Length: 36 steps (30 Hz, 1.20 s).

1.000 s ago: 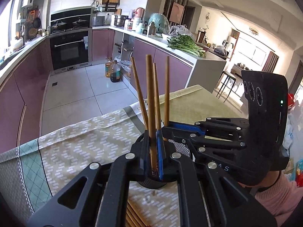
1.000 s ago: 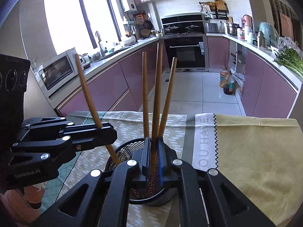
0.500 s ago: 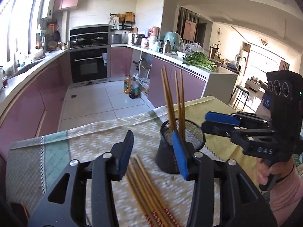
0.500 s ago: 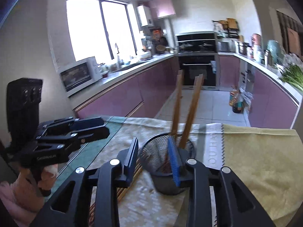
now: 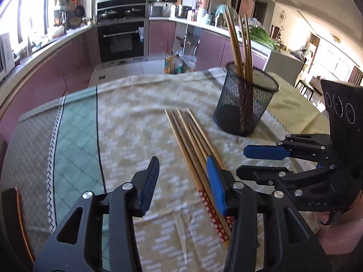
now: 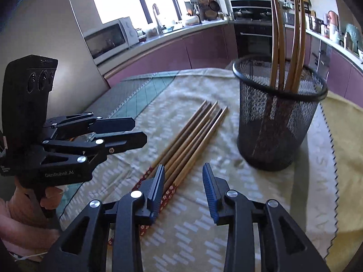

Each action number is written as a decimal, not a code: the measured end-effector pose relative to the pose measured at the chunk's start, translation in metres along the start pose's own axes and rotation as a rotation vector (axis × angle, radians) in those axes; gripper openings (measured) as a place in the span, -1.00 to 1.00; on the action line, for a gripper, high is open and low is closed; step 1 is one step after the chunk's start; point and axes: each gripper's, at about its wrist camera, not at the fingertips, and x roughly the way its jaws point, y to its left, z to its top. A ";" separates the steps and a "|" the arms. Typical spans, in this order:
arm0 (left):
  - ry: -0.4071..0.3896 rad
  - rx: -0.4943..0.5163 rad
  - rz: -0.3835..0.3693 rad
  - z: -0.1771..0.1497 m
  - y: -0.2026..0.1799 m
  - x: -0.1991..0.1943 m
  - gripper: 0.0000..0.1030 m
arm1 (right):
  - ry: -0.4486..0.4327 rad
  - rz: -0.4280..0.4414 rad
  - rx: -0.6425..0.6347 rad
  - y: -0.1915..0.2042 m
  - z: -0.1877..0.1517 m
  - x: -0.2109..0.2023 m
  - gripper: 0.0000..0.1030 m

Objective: Organize utensils
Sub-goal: 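Move both open grippers back over the remaining chopsticks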

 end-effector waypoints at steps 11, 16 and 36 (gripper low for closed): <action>0.073 0.022 0.003 -0.007 -0.011 0.026 -0.19 | 0.025 -0.032 0.016 0.004 -0.003 0.007 -0.36; 0.082 0.021 -0.001 -0.008 -0.012 0.030 -0.23 | 0.040 -0.048 0.007 0.007 -0.004 0.013 -0.37; 0.096 0.005 0.004 -0.008 -0.003 0.035 -0.23 | 0.060 -0.117 -0.005 0.004 -0.003 0.015 -0.37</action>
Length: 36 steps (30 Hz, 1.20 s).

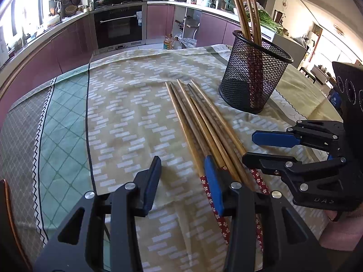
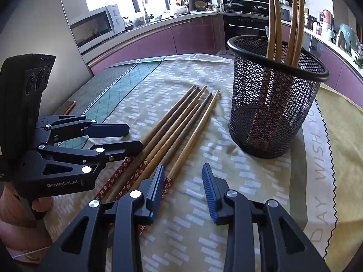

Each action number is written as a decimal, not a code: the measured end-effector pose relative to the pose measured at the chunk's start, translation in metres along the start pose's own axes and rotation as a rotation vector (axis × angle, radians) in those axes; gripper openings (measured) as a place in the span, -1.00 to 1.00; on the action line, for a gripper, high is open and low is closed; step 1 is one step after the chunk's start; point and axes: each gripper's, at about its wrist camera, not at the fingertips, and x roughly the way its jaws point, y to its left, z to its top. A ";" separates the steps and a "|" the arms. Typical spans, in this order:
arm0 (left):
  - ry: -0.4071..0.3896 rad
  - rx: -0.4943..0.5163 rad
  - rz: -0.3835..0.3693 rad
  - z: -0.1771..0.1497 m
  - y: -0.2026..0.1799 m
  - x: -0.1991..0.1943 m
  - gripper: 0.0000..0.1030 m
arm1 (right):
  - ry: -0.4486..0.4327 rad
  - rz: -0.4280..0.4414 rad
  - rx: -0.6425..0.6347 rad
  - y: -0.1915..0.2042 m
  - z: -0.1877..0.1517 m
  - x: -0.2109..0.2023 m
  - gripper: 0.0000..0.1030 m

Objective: Organize utensils
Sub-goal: 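Move both open grippers back over the remaining chopsticks, then close the left gripper on a chopstick while the right gripper grasps another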

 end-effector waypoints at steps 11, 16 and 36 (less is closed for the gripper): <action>0.021 0.021 0.036 0.021 0.000 0.018 -0.43 | 0.007 -0.045 -0.004 0.003 0.018 0.016 -0.53; 0.018 -0.010 0.025 0.021 0.002 0.017 -0.79 | -0.006 -0.018 0.059 -0.006 0.016 0.016 -0.81; 0.025 -0.008 -0.051 -0.012 -0.010 -0.005 -0.84 | 0.020 0.071 0.050 -0.009 -0.001 -0.001 -0.84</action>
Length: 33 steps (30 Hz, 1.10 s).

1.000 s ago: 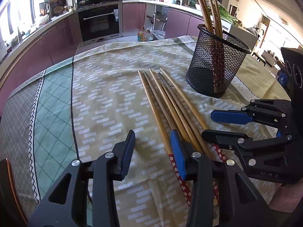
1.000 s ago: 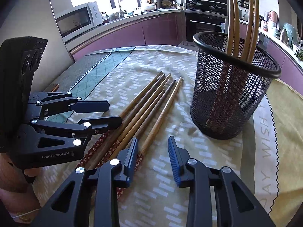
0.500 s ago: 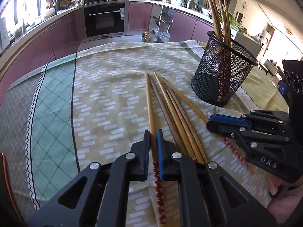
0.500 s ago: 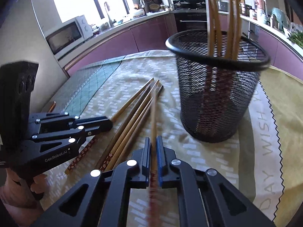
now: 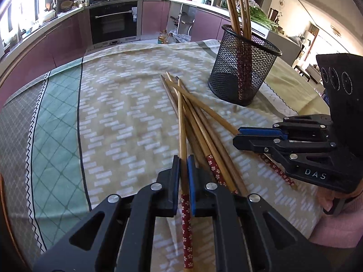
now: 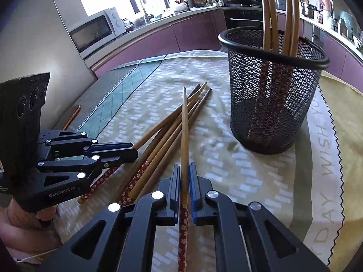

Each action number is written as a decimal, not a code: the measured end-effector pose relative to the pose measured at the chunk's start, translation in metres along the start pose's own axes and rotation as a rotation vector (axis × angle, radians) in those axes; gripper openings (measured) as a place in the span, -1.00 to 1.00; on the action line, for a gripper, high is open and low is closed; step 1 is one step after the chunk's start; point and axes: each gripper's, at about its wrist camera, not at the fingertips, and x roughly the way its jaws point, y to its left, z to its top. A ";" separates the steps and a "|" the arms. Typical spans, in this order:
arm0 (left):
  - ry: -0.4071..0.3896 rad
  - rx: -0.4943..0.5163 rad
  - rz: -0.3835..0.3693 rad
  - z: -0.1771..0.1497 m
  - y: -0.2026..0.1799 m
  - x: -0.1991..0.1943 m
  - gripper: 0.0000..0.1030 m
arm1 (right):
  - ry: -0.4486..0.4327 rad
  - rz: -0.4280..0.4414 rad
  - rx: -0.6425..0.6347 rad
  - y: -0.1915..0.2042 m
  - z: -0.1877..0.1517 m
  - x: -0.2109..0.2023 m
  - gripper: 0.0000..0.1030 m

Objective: Organize utensils
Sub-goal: 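Close the left gripper on a chopstick while the right gripper grasps another, then lift the left gripper's chopstick upright and lower into the cup while the right gripper does likewise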

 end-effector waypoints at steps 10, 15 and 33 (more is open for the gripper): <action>0.039 0.036 -0.047 0.023 0.009 0.016 -0.66 | 0.010 -0.029 -0.033 0.002 0.023 0.020 -0.83; 0.049 0.011 -0.069 0.032 0.020 0.022 -0.69 | 0.008 -0.029 -0.032 -0.001 0.028 0.022 -0.88; 0.044 0.044 0.031 0.037 0.015 0.028 -0.74 | -0.064 -0.004 -0.066 0.006 0.020 -0.010 -0.89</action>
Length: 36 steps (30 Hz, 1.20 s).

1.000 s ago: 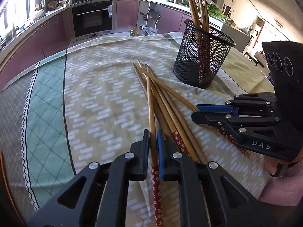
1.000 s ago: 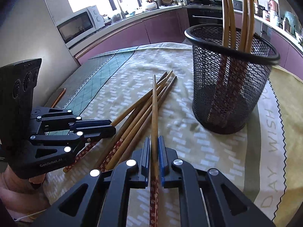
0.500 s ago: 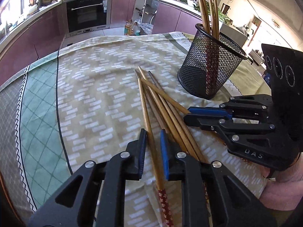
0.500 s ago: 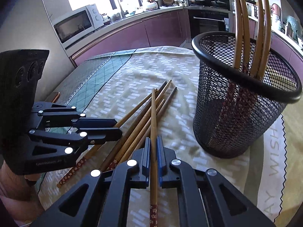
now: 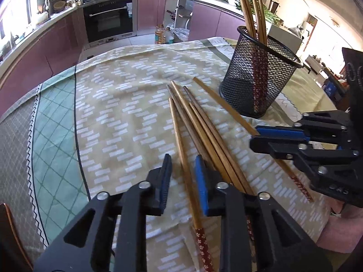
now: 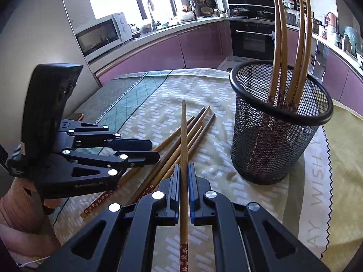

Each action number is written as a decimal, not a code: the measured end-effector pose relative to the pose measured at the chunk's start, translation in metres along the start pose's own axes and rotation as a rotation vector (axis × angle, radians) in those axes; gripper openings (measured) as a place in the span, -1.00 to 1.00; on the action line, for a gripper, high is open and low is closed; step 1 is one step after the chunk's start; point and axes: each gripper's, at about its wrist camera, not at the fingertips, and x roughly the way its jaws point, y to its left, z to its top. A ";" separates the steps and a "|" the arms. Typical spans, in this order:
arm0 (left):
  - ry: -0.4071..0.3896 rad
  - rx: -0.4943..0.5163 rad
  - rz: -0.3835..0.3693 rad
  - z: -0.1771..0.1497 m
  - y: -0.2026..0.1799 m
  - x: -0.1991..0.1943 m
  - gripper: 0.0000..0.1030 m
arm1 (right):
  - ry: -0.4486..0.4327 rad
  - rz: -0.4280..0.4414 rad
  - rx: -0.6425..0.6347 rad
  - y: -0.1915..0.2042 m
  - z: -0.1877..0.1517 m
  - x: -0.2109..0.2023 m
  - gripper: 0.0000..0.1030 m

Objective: Organize utensils
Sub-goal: 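Lift the left gripper's chopstick upright and lower into the cup while the right gripper does likewise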

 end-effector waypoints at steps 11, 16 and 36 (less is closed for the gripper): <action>-0.103 -0.024 -0.063 0.008 -0.006 -0.044 -0.85 | -0.154 -0.017 -0.037 -0.002 0.013 -0.062 -0.89; -0.191 -0.018 -0.143 0.016 -0.009 -0.084 -0.85 | -0.238 -0.031 -0.030 -0.008 0.023 -0.090 -0.89; -0.500 -0.031 -0.283 0.100 -0.036 -0.158 -0.85 | -0.448 -0.056 -0.047 -0.034 0.075 -0.158 -0.89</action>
